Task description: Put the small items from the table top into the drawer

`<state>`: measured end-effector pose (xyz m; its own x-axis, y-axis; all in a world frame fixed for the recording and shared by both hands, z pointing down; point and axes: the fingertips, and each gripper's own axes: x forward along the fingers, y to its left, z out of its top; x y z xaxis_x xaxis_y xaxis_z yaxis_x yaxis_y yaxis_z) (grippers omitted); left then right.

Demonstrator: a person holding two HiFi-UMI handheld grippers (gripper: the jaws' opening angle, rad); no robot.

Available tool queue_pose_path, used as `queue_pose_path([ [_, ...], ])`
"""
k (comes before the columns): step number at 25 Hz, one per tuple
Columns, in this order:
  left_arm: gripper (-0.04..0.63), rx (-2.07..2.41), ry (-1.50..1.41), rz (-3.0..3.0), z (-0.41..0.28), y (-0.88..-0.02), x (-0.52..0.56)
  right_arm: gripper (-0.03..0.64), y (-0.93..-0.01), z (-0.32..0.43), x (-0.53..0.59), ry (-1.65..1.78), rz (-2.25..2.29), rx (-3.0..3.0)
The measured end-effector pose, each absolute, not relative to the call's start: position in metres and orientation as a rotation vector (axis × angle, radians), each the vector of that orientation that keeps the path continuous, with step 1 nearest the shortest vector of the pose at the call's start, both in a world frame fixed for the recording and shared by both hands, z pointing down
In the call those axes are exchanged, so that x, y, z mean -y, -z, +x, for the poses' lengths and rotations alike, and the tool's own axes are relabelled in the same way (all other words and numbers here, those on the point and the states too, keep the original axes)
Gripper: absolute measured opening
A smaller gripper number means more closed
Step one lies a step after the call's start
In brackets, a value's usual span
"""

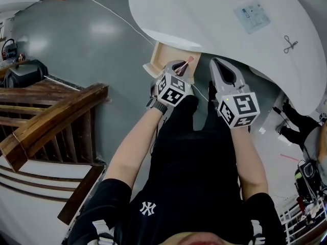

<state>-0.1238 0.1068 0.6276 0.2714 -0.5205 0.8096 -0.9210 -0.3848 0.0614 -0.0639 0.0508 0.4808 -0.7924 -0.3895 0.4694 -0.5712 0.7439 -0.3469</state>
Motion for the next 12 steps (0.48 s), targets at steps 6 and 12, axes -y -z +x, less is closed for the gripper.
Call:
queue_pose_path([
  [6, 0.046, 1.243, -1.026, 2.023, -0.132, -0.651, -0.104, 0.021, -0.490, -0.064, -0.049, -0.690, 0.776, 2.561],
  [12, 0.050, 1.199, -1.044, 2.041, -0.134, -0.667, -0.100, 0.021, -0.496, -0.064, -0.043, -0.693, 0.807, 2.554],
])
